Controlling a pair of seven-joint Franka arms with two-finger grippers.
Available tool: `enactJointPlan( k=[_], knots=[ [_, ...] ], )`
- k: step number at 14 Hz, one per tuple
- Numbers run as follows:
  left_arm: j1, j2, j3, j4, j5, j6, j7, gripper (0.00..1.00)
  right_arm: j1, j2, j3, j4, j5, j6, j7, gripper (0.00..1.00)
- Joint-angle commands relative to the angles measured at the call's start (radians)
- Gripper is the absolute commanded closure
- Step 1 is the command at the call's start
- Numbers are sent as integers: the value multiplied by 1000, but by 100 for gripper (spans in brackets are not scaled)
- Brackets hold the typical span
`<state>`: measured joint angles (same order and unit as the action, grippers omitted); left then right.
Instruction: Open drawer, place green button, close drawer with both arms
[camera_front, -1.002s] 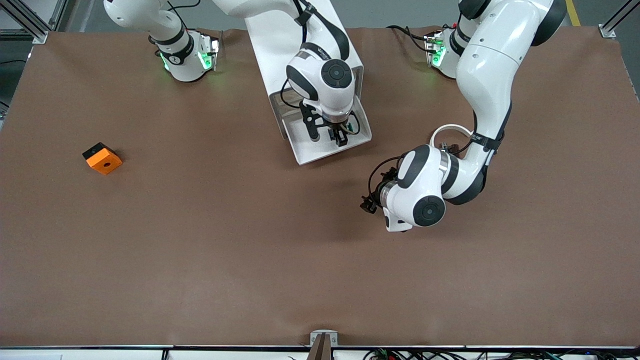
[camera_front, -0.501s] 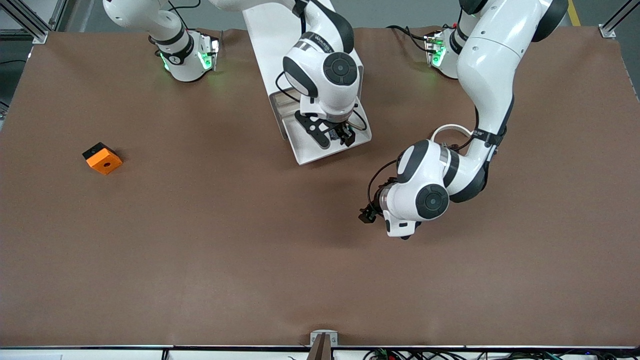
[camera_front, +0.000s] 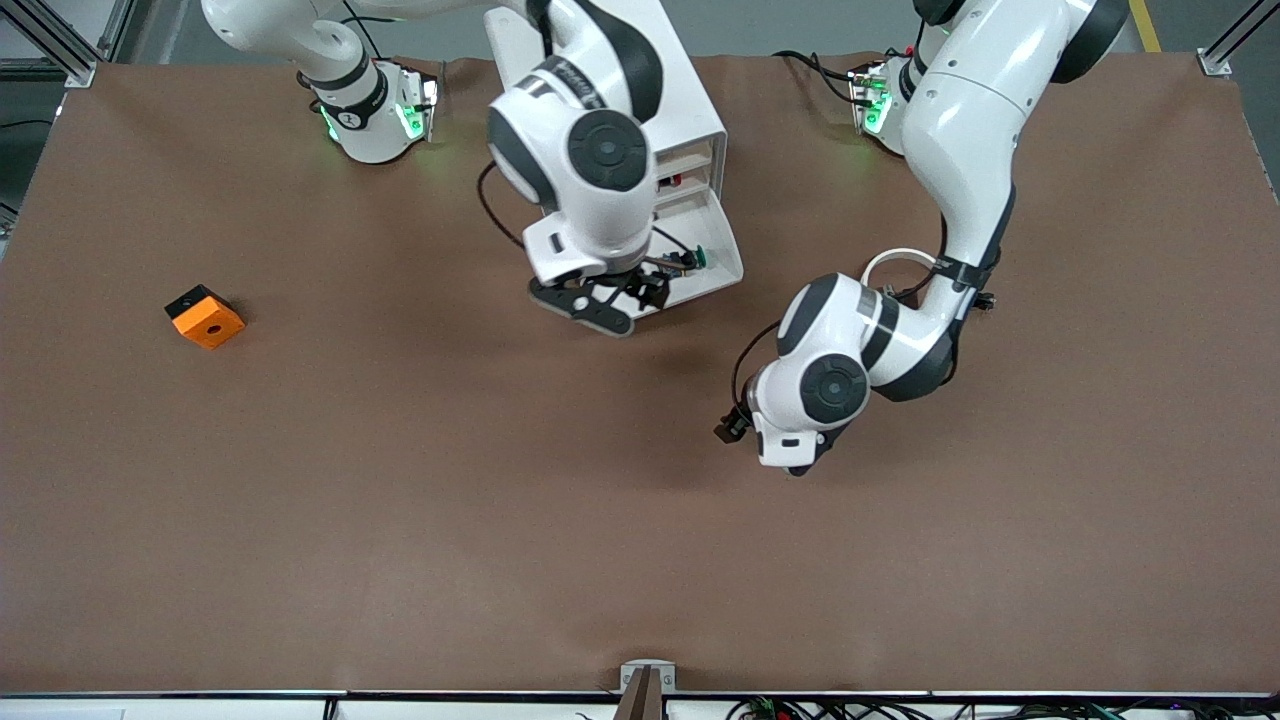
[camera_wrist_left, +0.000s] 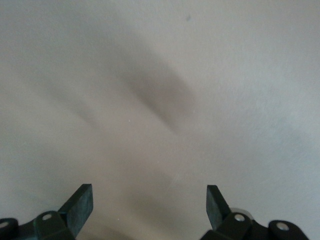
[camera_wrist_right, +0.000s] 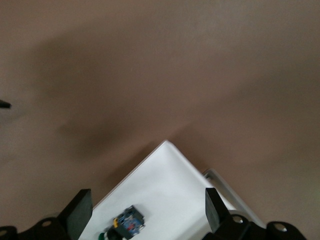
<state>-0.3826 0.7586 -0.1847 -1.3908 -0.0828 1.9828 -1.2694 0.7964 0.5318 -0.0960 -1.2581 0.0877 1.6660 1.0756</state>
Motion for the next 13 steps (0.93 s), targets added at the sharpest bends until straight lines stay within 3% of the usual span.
enactJointPlan(
  k=[1, 7, 11, 13],
  knots=[
    [-25, -30, -1, -30, 69, -9, 12, 0, -132, -50, 12, 3, -31, -86, -202, 0],
    [-124, -32, -12, -45, 173, -1, 19, 0, -455, -144, 6, 28, -79, -163, -822, 0],
    [-125, -32, -65, -47, 175, 68, 42, 0, -690, -179, 7, 28, -69, -164, -1099, 0],
    [-127, -33, -97, -48, 175, 71, 42, 0, -750, -180, 7, 28, -78, -196, -1149, 0]
  ],
)
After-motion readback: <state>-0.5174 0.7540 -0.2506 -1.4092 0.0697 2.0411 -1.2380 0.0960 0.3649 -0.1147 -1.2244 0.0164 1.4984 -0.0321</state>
